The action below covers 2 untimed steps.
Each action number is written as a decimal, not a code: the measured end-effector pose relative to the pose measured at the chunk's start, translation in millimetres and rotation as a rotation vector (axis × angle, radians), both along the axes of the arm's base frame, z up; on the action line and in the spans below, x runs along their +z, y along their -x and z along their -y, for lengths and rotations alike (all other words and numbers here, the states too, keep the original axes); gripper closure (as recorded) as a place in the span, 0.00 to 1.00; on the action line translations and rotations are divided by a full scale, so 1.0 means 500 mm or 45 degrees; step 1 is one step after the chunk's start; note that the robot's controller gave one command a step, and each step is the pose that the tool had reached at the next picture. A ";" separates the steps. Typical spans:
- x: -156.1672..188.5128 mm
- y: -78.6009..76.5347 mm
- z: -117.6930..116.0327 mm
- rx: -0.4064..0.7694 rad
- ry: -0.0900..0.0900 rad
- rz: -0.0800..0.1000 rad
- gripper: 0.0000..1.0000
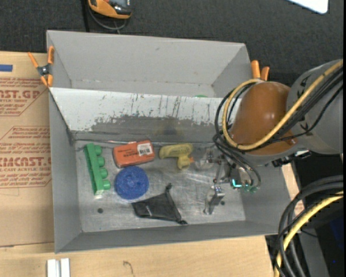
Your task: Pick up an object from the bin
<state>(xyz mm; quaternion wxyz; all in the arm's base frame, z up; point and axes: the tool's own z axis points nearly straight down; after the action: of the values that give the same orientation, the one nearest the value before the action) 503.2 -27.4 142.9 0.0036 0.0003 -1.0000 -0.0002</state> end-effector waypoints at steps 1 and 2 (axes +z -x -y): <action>0.007 -0.004 0.000 0.000 0.001 0.009 0.00; -0.099 -0.147 0.047 0.097 0.019 0.004 0.00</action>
Offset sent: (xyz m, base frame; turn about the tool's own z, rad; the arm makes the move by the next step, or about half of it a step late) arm 0.0875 -0.0178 -0.0729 -0.1012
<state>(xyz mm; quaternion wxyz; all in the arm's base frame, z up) 576.5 -51.0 93.5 0.0021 0.0382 -0.9992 0.0075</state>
